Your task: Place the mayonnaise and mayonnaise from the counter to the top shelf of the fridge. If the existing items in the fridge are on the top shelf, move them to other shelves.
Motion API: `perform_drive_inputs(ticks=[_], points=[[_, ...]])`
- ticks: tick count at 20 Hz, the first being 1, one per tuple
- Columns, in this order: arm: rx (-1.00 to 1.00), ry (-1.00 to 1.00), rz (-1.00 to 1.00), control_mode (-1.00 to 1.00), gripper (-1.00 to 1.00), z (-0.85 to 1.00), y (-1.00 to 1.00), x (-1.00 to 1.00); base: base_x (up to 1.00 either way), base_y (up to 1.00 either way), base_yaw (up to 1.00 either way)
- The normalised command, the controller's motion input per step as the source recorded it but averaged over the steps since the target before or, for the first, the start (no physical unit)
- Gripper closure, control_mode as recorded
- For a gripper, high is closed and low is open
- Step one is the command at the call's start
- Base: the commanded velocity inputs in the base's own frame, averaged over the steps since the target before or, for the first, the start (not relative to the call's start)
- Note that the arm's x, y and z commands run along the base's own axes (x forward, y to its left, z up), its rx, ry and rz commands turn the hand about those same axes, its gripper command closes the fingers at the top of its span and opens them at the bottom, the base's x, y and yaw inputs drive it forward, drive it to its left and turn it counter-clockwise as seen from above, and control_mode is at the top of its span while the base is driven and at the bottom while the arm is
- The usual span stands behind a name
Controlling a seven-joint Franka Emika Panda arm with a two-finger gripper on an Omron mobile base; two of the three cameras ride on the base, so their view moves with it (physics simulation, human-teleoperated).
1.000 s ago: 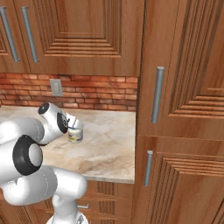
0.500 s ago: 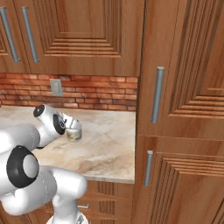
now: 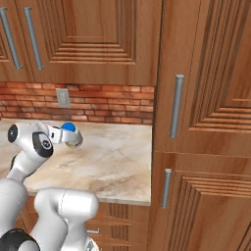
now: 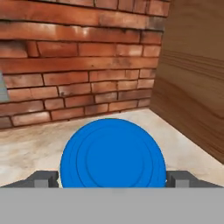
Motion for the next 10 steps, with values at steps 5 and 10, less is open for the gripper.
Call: perform_drive_inputs(ticks=[5, 10], points=[[-0.07, -0.08, 0.00, -1.00, 1.00, 1.00, 0.14, -0.71, 0.00, 0.00, 0.00], [-0.03, 0.00, 0.00, -1.00, 1.00, 1.00, 0.09, -0.76, 0.00, 0.00, 0.00]])
